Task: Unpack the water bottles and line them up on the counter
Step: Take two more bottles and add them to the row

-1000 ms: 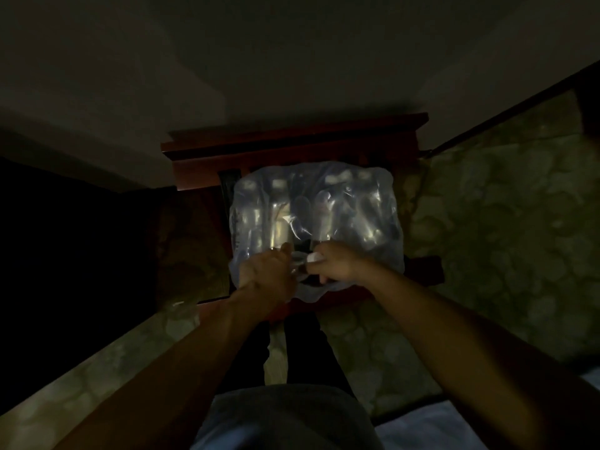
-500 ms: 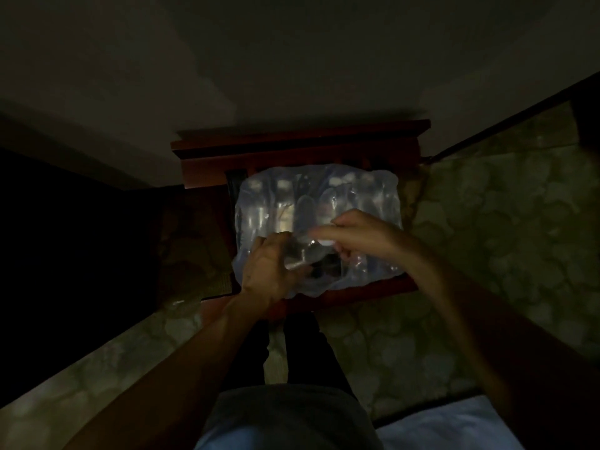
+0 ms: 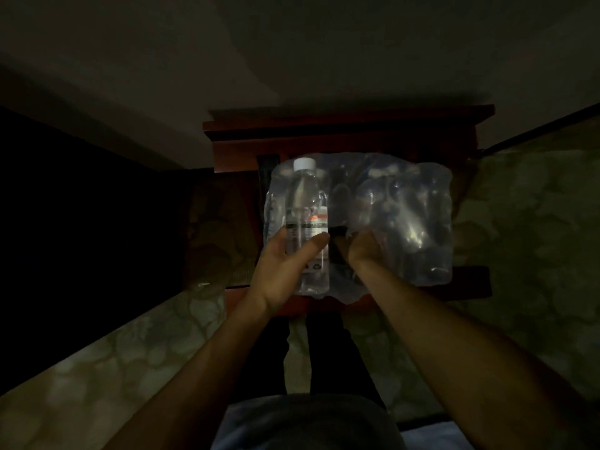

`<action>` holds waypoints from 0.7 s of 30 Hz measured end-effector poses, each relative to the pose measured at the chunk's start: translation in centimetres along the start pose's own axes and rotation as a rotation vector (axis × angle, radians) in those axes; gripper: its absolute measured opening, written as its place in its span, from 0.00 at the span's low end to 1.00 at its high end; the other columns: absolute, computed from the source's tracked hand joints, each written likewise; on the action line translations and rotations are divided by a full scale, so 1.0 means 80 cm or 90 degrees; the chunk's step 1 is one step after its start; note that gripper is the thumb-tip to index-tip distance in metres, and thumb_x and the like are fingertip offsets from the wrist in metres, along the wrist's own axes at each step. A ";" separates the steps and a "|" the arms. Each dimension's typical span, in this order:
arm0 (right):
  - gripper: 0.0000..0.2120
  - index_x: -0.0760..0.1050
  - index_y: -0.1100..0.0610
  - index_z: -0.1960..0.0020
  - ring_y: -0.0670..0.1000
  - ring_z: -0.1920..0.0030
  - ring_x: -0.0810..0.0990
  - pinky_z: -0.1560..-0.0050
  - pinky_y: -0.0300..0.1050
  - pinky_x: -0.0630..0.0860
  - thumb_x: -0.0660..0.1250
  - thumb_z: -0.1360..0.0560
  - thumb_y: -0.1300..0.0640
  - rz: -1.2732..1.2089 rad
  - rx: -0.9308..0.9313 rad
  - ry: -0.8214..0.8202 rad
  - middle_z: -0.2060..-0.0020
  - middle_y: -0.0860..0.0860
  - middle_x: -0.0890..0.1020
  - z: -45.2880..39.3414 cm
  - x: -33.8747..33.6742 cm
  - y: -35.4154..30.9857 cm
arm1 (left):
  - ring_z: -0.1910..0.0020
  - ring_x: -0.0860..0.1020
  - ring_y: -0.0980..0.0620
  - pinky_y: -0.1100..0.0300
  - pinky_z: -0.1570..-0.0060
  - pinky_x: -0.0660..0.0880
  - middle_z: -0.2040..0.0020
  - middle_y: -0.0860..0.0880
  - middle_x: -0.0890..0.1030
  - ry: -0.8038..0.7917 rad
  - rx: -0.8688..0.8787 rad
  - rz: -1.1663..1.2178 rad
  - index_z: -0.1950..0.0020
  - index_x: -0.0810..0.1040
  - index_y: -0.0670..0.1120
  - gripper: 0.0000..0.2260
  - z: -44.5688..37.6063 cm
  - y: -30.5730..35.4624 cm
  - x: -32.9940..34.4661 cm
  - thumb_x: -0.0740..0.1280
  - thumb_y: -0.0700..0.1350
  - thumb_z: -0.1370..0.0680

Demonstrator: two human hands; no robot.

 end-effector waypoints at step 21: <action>0.09 0.77 0.49 0.54 0.56 0.48 0.80 0.52 0.52 0.80 0.69 0.29 0.45 -0.414 0.136 0.043 0.47 0.55 0.82 0.079 -0.035 -0.001 | 0.52 0.86 0.51 0.56 0.55 0.82 0.50 0.49 0.87 0.006 -0.064 0.004 0.39 0.80 0.49 0.17 0.013 0.006 -0.007 0.72 0.54 0.25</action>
Point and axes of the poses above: each hand's wrist, its own z-axis away from the middle knuckle, its own x-axis out of the palm, y = z × x, the point moved 6 cm from there along -z, towards the middle knuckle
